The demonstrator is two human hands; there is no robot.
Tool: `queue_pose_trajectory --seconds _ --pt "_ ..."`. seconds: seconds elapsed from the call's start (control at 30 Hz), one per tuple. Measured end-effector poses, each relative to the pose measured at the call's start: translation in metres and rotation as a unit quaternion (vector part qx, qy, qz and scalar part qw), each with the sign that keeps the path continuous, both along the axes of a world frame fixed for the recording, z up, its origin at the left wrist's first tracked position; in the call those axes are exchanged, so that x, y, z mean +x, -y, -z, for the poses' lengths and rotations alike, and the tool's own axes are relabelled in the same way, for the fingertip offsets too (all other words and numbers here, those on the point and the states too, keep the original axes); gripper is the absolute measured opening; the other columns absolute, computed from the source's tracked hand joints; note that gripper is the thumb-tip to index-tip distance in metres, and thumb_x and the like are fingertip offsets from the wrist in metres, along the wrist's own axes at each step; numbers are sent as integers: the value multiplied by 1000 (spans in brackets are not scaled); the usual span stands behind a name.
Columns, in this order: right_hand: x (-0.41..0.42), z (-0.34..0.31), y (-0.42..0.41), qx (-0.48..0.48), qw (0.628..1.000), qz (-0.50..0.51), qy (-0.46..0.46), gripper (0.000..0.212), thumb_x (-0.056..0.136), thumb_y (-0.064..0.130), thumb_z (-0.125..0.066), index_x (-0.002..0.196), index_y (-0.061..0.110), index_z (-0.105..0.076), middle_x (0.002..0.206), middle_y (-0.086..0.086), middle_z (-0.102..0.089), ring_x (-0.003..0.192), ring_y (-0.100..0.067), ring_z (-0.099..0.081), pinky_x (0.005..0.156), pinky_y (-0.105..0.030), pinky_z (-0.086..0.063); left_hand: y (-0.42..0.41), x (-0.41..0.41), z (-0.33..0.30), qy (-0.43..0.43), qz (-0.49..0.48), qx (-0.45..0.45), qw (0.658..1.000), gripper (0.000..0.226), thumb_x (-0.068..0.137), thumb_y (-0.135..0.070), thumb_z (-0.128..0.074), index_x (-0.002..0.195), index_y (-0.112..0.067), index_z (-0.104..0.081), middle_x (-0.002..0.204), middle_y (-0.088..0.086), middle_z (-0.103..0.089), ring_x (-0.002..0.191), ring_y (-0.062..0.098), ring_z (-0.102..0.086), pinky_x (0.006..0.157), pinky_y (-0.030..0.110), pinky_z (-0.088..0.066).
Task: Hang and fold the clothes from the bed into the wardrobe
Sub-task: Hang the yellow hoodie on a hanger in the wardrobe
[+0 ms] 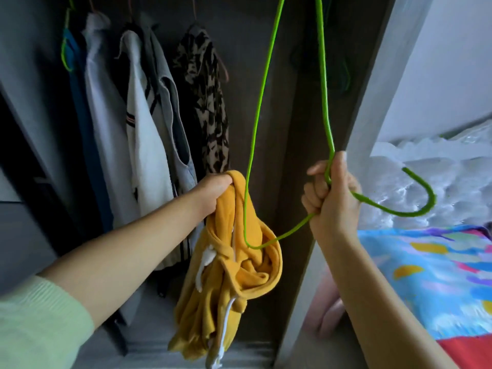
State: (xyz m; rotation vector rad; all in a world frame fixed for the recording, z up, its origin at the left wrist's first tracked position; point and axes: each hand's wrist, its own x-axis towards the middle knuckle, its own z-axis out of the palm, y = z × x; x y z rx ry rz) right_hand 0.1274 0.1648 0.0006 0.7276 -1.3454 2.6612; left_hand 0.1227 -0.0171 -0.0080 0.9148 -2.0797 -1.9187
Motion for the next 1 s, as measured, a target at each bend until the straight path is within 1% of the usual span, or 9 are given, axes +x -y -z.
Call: queue_pose_trajectory --seconds 0.23,0.3,0.43,0.57,0.7,0.83,0.87,0.93,1.0 --pt "34 -20 -42 -54 998 -22 -28 49 92 42 -41 56 19 -64 41 10 -26 35 -3 -20 39 -13 -14 -12 42 -17 30 -36 -36 998 46 95 -31 -52 135 -9 -45 133 14 -50 121 35 -48 102 42 -38" --pt "41 7 -28 8 999 -11 -34 45 87 47 -48 57 18 -65 41 10 -28 34 -3 -22 39 -13 -15 -27 49 -26 17 -9 -17 1000 40 97 -27 -49 131 -5 -48 122 11 -53 117 33 -51 97 38 -39" --pt "45 73 -21 167 986 -2 -26 52 84 65 -50 63 20 -64 42 6 -33 39 -10 -26 40 -21 -19 -34 56 -45 -3 31 -15 999 24 99 -20 -44 82 -6 -55 84 15 -56 70 26 -52 81 37 -41" --pt "51 79 -39 287 957 -22 -45 49 94 49 -36 59 23 -57 45 2 -36 40 -11 -30 40 -20 -24 -16 61 -48 7 53 -14 998 22 96 -20 -46 96 -4 -61 83 16 -59 78 29 -58 84 42 -49" --pt "71 38 -45 153 987 -48 -25 50 87 53 -44 47 25 -50 45 7 -32 38 -8 -24 38 -20 -16 -21 55 -57 9 108 -8 994 23 94 -30 -51 95 -10 -62 83 16 -65 82 30 -62 87 43 -52" --pt "81 -5 -39 1 993 -39 -115 43 86 49 -43 50 26 -48 45 11 -33 36 -5 -24 40 -13 -18 -42 53 -75 -25 152 -43 987 27 99 -18 -41 77 -17 -56 42 4 -56 43 16 -57 51 25 -52" --pt "79 4 -35 18 991 -22 -133 44 90 49 -42 53 27 -49 46 11 -35 37 -5 -27 40 -15 -21 -46 56 -80 -35 148 -60 987 21 100 -18 -40 85 -19 -55 42 4 -55 43 16 -55 55 28 -51" --pt "76 44 -26 189 972 44 -129 47 93 57 -38 58 29 -53 50 9 -42 44 -6 -37 44 -23 -34 -41 55 -89 -56 115 -75 989 26 99 -22 -44 77 -13 -52 51 9 -55 47 19 -54 69 32 -52" --pt "76 89 -24 376 920 65 -83 50 87 69 -35 63 30 -56 55 9 -48 53 -5 -44 57 -27 -44 -22 52 -94 -89 77 -36 992 33 98 -20 -46 68 -8 -50 45 10 -56 40 19 -57 52 23 -54"
